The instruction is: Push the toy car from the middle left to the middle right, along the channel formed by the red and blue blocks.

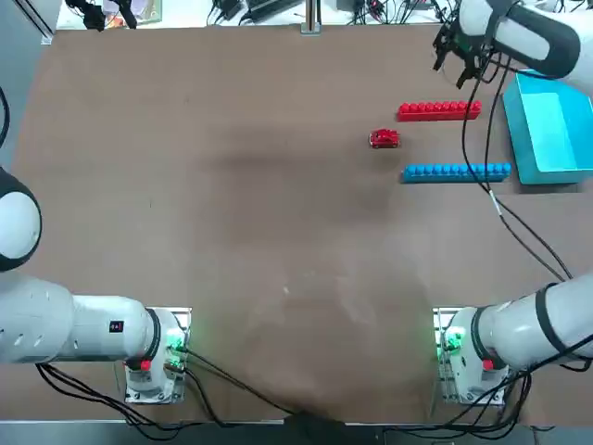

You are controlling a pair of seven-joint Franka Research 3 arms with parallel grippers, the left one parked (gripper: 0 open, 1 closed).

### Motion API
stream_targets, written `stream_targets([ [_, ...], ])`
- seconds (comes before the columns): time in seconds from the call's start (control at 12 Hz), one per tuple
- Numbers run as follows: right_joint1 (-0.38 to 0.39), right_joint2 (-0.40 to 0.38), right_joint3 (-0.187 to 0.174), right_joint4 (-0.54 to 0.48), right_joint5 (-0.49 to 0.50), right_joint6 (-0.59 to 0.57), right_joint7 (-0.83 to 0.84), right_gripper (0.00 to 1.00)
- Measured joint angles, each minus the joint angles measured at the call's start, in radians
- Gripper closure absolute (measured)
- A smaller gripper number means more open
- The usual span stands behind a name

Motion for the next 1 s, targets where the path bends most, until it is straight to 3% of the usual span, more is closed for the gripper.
stream_targets([
  [1.0, 0.054, 0.190, 0.000, -0.021, 0.000, 0.221, 0.468, 0.05],
])
